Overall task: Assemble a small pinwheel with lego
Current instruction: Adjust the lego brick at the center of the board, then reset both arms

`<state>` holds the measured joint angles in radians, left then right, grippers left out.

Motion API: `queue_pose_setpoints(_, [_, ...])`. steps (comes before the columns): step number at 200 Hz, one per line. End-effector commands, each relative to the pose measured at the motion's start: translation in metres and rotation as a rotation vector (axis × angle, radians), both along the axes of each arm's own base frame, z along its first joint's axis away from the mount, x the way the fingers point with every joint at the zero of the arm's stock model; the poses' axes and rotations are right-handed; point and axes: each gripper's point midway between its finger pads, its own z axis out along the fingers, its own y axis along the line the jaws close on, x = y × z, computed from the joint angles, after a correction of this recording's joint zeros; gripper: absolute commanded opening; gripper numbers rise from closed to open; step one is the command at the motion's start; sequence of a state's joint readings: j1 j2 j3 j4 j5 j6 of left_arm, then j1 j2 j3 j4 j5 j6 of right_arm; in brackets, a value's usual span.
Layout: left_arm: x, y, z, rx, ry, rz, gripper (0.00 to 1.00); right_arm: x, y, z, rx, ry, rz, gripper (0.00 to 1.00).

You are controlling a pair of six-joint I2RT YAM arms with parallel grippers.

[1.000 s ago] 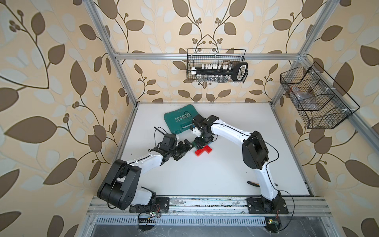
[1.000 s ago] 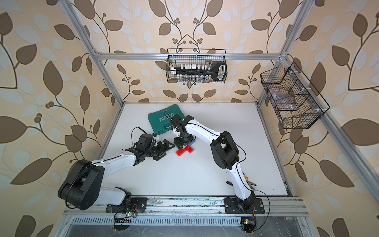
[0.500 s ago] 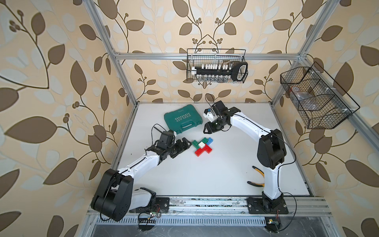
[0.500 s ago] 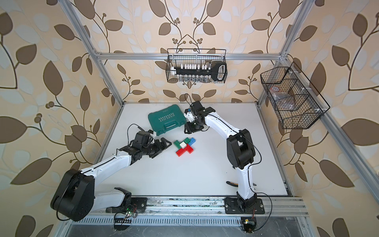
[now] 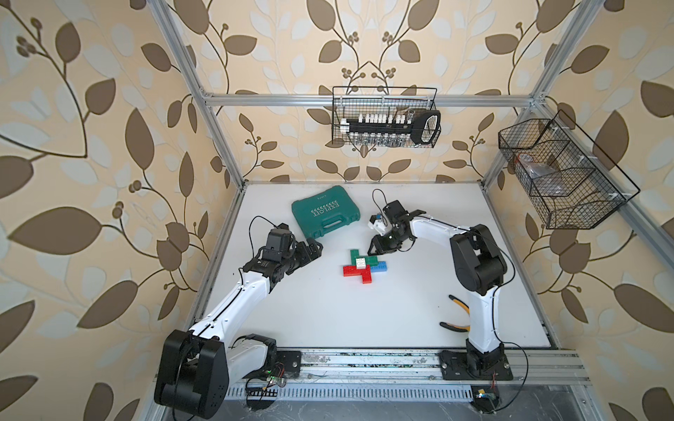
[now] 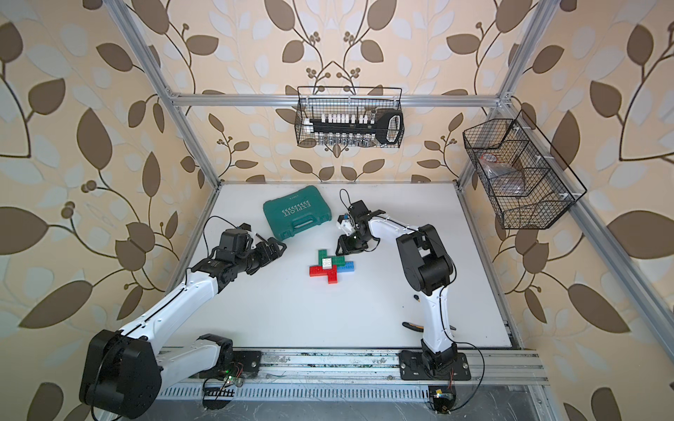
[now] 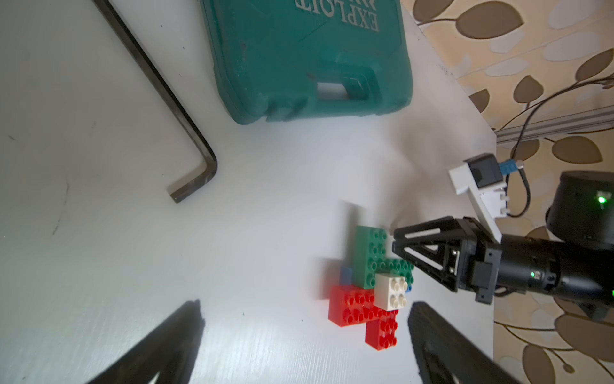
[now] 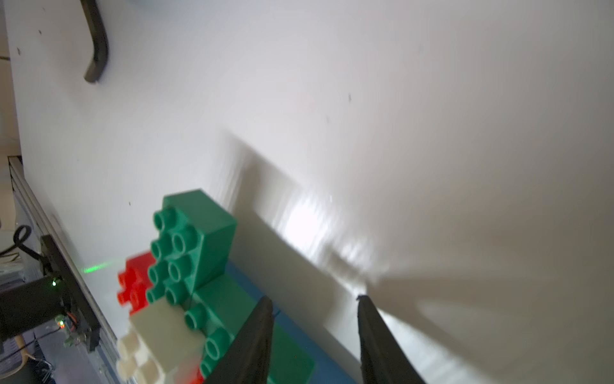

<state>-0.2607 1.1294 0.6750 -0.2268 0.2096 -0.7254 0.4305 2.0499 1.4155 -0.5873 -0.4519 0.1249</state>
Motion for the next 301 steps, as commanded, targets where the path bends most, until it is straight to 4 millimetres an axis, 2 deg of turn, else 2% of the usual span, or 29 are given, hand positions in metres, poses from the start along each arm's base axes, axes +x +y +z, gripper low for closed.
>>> queue_pose_setpoints(1, [0.004,0.007,0.017,0.029,-0.05,0.012,0.99,-0.025,-0.009,0.024,0.037,-0.035,-0.044,0.42])
queue_pose_setpoints(15, [0.005,0.012,0.022,0.061,-0.072,0.023,0.99,-0.042,-0.013,0.03,0.056,-0.023,-0.06,0.42])
queue_pose_setpoints(24, [0.007,0.017,0.027,0.104,-0.103,0.021,0.99,-0.046,-0.019,0.036,0.063,-0.038,-0.087,0.44])
queue_pose_setpoints(35, [0.012,0.027,0.035,0.195,-0.155,0.016,0.99,-0.044,-0.027,0.05,0.087,-0.075,-0.114,0.48])
queue_pose_setpoints(54, [0.026,0.064,0.047,0.439,-0.293,0.092,0.99,-0.03,-0.055,0.08,0.105,-0.187,-0.177,0.57])
queue_pose_setpoints(64, [0.031,0.087,0.048,0.598,-0.368,0.15,0.99,-0.018,-0.08,0.094,0.131,-0.268,-0.247,0.6])
queue_pose_setpoints(73, [0.037,0.101,0.052,0.714,-0.466,0.189,0.99,-0.007,-0.109,0.105,0.134,-0.347,-0.317,0.64])
queue_pose_setpoints(80, [0.039,0.108,0.047,0.787,-0.53,0.188,0.99,-0.001,-0.132,0.113,0.123,-0.425,-0.366,0.66])
queue_pose_setpoints(96, [0.043,0.12,0.03,0.754,-0.582,0.201,0.99,0.006,-0.18,0.127,0.084,-0.633,-0.452,0.69])
queue_pose_setpoints(106, [0.047,0.124,0.017,0.74,-0.575,0.187,0.99,0.006,-0.21,0.128,-0.044,-0.785,-0.508,0.68])
queue_pose_setpoints(126, [0.056,0.135,-0.005,0.788,-0.57,0.18,0.99,0.0,-0.235,0.127,-0.182,-1.046,-0.522,0.72])
queue_pose_setpoints(135, [0.059,0.142,-0.017,0.764,-0.56,0.184,0.99,0.001,-0.238,0.119,-0.203,-1.07,-0.525,0.75])
queue_pose_setpoints(150, [0.067,0.15,-0.036,0.718,-0.52,0.19,0.99,0.008,-0.237,0.097,-0.2,-1.027,-0.519,0.75])
queue_pose_setpoints(154, [0.069,0.15,-0.047,0.715,-0.506,0.179,0.99,0.009,-0.236,0.091,-0.188,-1.024,-0.52,0.74])
queue_pose_setpoints(160, [0.073,0.15,-0.05,0.721,-0.505,0.167,0.99,0.011,-0.234,0.089,-0.17,-1.05,-0.515,0.75])
queue_pose_setpoints(182, [0.074,0.15,-0.054,0.678,-0.472,0.136,0.99,0.017,-0.231,0.059,-0.169,-1.021,-0.496,0.75])
queue_pose_setpoints(199, [0.077,0.145,-0.055,0.664,-0.464,0.1,0.99,0.023,-0.243,0.059,-0.165,-0.99,-0.55,0.76])
queue_pose_setpoints(211, [0.078,0.146,-0.057,0.629,-0.445,0.089,0.99,0.025,-0.251,0.057,-0.19,-0.993,-0.596,0.96])
queue_pose_setpoints(214, [0.079,0.147,-0.058,0.622,-0.44,0.09,0.99,0.025,-0.251,0.057,-0.191,-0.993,-0.596,0.98])
queue_pose_setpoints(301, [0.078,0.151,-0.056,0.599,-0.435,0.098,0.99,0.023,-0.25,0.057,-0.216,-0.987,-0.597,0.98])
